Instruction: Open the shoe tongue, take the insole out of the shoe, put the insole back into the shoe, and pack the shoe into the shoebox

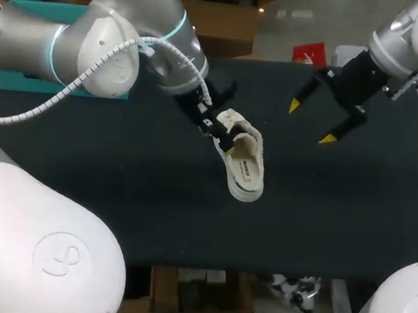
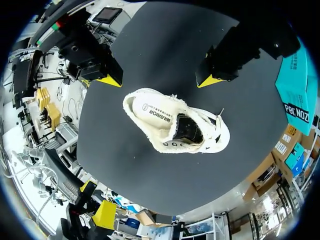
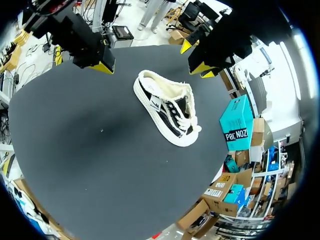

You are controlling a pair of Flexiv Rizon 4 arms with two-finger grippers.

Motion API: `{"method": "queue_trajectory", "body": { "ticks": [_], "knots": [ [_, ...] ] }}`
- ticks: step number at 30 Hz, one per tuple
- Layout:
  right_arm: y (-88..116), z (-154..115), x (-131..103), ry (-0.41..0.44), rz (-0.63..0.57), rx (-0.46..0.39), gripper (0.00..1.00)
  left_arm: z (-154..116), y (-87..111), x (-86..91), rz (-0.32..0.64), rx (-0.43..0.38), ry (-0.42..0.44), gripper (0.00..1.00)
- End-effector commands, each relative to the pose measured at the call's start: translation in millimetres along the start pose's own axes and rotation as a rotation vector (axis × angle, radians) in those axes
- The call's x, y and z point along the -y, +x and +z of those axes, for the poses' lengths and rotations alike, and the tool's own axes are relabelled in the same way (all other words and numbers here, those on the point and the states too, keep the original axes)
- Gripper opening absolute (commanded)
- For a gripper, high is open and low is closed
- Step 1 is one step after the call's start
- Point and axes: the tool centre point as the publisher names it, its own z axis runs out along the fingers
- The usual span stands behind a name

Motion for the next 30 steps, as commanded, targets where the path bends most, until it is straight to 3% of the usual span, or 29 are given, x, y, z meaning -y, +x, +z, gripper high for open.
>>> {"method": "queue_trajectory", "body": {
  "ticks": [1, 3, 5, 9, 13, 30],
  "knots": [
    [3.0, -2.3, -2.2, 0.008, 0.001, 0.017, 1.0, -0.2, 1.7, 2.3, -0.002, 0.015, -0.009, 1.0],
    [3.0, -2.3, -2.2, 0.008, 0.001, 0.017, 1.0, -0.2, 1.7, 2.3, -0.002, 0.015, -0.009, 1.0],
    [3.0, -2.3, -2.2, 0.008, 0.001, 0.017, 1.0, 9.4, 2.0, 0.2, -0.071, 0.02, -0.014, 1.0],
    [-9.8, -23.8, -8.8, -0.009, -0.137, 0.066, 1.0, 19.7, 4.9, -6.0, -0.202, 0.05, -0.035, 1.0],
    [-16.7, -43.9, -9.8, -0.015, -0.231, 0.222, 1.0, 20.6, 3.0, -9.9, -0.379, 0.198, -0.079, 1.0],
    [-15.1, -44.9, -7.3, -0.013, -0.223, 0.246, 1.0, 20.6, 3.0, -9.9, -0.379, 0.198, -0.079, 1.0]
  ]
}}
